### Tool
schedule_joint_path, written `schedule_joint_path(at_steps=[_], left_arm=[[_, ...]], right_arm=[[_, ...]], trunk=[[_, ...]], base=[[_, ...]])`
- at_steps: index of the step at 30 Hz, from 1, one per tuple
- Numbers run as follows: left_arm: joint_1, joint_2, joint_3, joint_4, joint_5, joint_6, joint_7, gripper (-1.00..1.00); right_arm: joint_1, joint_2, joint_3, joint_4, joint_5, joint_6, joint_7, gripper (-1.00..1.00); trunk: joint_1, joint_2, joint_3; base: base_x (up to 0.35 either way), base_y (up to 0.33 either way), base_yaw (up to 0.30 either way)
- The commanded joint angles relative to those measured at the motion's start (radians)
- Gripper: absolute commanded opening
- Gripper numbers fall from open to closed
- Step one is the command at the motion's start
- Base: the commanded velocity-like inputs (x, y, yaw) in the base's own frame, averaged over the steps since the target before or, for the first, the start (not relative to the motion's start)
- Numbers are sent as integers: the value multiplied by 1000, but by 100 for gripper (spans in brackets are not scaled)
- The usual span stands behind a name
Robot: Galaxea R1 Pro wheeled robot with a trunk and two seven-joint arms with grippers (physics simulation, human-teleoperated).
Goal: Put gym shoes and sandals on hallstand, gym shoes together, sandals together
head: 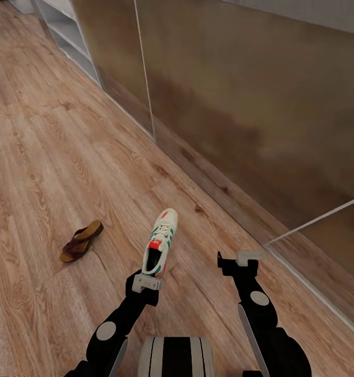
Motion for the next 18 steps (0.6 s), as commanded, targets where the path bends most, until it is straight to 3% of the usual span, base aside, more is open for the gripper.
schedule_joint_path(at_steps=[1, 18], left_arm=[[0, -1, 1, -2, -9, 6, -7, -100], [0, -1, 1, 0, -9, 6, -7, -100]], right_arm=[[0, 0, 1, -1, 5, 7, -4, 100], [0, -1, 1, -1, 5, 7, -4, 100]], trunk=[[0, 0, -1], [0, 0, -10]], base=[[148, -128, 289], [114, -98, 289]])
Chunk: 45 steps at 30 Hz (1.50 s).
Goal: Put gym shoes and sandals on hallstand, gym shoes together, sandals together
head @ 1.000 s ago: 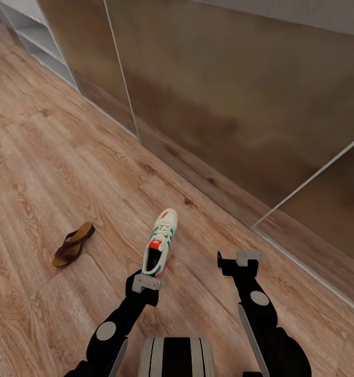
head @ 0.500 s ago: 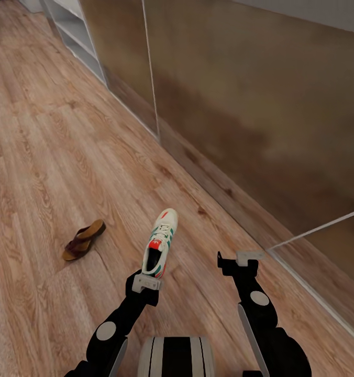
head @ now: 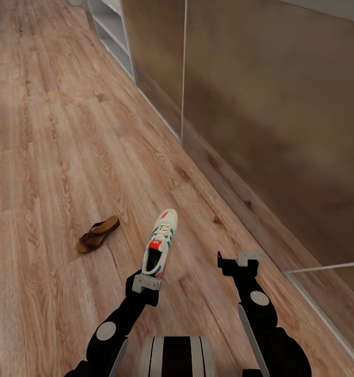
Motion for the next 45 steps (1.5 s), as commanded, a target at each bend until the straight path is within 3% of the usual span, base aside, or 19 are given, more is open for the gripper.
schedule_joint_path(at_steps=[1, 21, 45], left_arm=[[0, -1, 1, -1, -9, 5, -7, -100], [0, -1, 1, 0, -9, 5, -7, -100], [0, -1, 1, 0, -9, 5, -7, -100]], right_arm=[[0, 0, 1, -1, 5, 7, -4, 100], [0, 0, 1, -1, 5, 7, -4, 100], [0, 0, 1, -1, 5, 7, -4, 100]], trunk=[[0, 0, -1], [0, 0, -11], [0, 0, -24]], base=[[87, -65, 289], [8, -18, 289], [114, -106, 289]])
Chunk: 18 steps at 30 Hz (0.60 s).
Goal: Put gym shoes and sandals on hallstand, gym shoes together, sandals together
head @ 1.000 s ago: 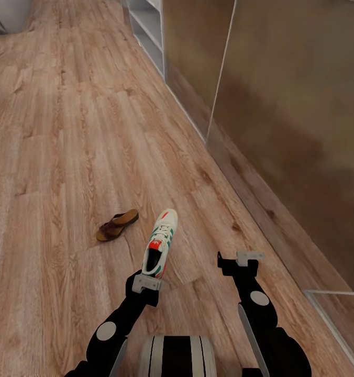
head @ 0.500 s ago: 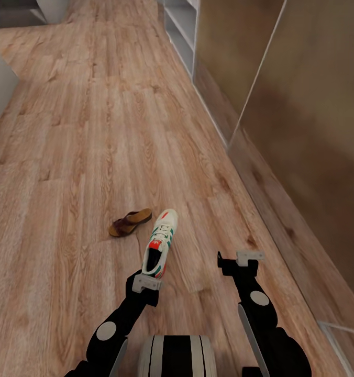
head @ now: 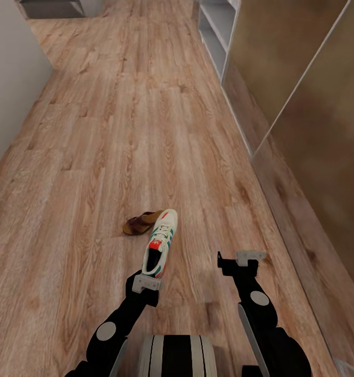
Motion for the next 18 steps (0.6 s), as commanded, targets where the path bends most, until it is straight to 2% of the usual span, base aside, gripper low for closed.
schedule_joint_path(at_steps=[1, 9, 13, 18], left_arm=[[0, -1, 1, -1, -9, 5, -7, -100], [-1, -1, -1, -1, -9, 5, -7, -100], [-1, -1, -25, -1, -9, 5, -6, -100], [-1, -1, -32, -1, -9, 5, -5, -100]], right_arm=[[0, 0, 1, -1, 5, 7, -4, 100], [0, 0, 1, -1, 5, 7, -4, 100], [0, 0, 1, -1, 5, 7, -4, 100], [0, 0, 1, -1, 5, 7, -4, 100]], trunk=[[0, 0, -1], [0, 0, -5], [0, 0, -7], [0, 0, -10]], base=[[6, -3, 289], [1, -1, 289], [0, 0, 289], [0, 0, 289]])
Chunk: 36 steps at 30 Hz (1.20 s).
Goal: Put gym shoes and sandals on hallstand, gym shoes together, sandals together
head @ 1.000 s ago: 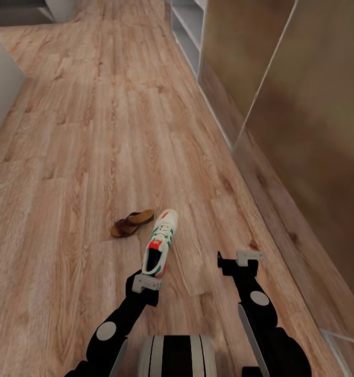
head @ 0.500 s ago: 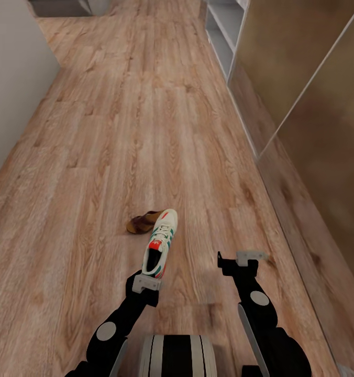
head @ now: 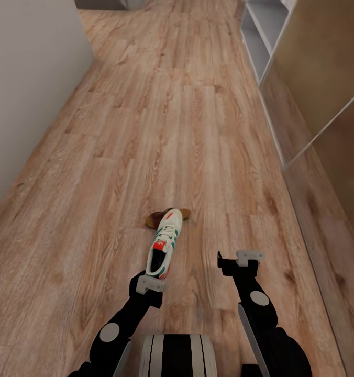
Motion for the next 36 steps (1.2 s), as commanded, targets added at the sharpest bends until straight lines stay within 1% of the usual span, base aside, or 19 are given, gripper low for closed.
schedule_joint_path(at_steps=[1, 31, 36], left_arm=[[0, -1, 1, -1, -10, 5, -7, -100], [0, -1, -1, -1, -10, 5, -7, -100], [0, -1, -1, -1, -10, 5, -7, -100]], right_arm=[[0, 0, 1, -1, 5, 7, -4, 100], [0, 0, 1, -1, 5, 7, -4, 100], [0, 0, 1, -1, 5, 7, -4, 100]], trunk=[[0, 0, -1], [0, 0, -16], [0, 0, -19]], base=[[0, 0, 289], [0, 0, 289], [58, -56, 289]])
